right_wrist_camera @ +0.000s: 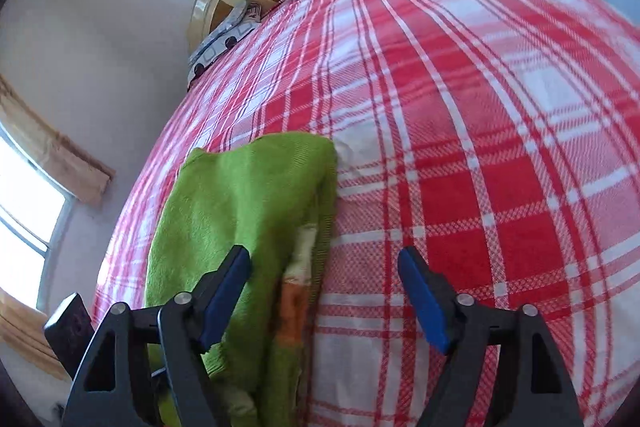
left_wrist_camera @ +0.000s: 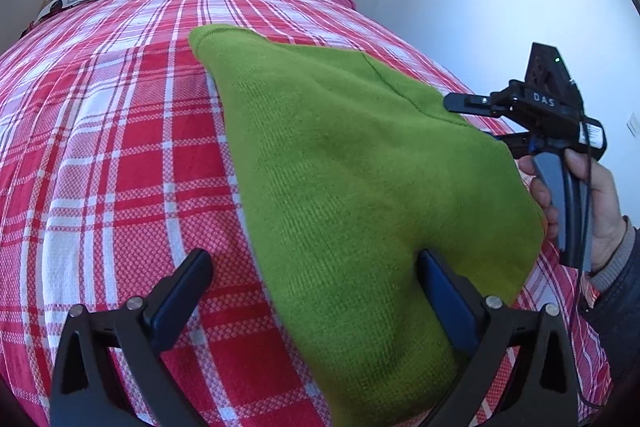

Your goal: Fold small clothes

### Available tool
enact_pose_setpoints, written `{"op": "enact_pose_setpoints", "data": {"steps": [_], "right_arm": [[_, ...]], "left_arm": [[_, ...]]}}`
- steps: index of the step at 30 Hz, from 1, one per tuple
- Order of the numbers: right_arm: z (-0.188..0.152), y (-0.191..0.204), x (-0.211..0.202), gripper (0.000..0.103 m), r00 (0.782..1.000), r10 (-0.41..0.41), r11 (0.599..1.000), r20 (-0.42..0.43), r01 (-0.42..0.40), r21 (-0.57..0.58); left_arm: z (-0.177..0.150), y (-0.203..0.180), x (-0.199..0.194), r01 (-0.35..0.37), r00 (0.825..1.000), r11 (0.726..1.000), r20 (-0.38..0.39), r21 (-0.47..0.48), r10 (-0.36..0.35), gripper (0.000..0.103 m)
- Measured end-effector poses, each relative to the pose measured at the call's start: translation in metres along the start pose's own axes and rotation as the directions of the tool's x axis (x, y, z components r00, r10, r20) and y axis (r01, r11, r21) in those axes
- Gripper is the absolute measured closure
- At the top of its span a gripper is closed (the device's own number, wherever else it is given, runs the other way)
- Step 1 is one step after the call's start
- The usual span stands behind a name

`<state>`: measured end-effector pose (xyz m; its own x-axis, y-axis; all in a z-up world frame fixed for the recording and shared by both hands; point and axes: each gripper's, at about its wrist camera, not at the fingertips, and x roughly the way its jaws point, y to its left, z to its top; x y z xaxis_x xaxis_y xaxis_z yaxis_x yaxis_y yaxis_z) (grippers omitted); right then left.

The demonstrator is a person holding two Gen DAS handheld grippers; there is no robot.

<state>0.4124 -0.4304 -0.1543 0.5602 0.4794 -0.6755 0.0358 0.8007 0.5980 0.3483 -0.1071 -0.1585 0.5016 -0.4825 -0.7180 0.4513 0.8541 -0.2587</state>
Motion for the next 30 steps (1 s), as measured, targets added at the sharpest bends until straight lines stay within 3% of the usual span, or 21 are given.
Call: {"op": "enact_pose_setpoints", "data": {"steps": [2, 7, 17, 23, 29, 30], "right_arm": [[-0.002, -0.006, 0.006, 0.025, 0.997, 0.079, 0.996, -0.014, -0.078, 0.034], [0.003, 0.0, 0.017, 0.024, 0.994, 0.109, 0.994, -0.019, -0.109, 0.022], [0.012, 0.007, 0.036, 0.025, 0.981, 0.184, 0.983, -0.054, -0.183, 0.015], [0.022, 0.009, 0.058, 0.043, 0.975, 0.204, 0.979, -0.093, -0.204, 0.014], [0.029, 0.023, 0.076, 0.044, 0.967, 0.216, 0.974, -0.134, -0.222, -0.034], [0.028, 0.025, 0.077, 0.05, 0.969, 0.208, 0.975, -0.134, -0.216, -0.047]], "left_arm": [[0.0, -0.002, 0.001, -0.002, 1.0, 1.0, -0.005, 0.01, 0.002, 0.0], [0.004, -0.001, 0.003, 0.034, 0.999, 0.999, -0.018, 0.003, -0.034, 0.0], [0.001, 0.01, -0.003, 0.117, 0.993, 0.99, 0.03, -0.073, -0.115, 0.0], [0.002, 0.001, 0.0, 0.166, 0.986, 0.985, 0.02, -0.039, -0.165, 0.01], [0.001, -0.001, 0.0, 0.17, 0.985, 0.984, 0.021, -0.05, -0.169, 0.011], [0.001, -0.003, -0.001, 0.166, 0.986, 0.985, 0.021, -0.047, -0.166, 0.012]]}}
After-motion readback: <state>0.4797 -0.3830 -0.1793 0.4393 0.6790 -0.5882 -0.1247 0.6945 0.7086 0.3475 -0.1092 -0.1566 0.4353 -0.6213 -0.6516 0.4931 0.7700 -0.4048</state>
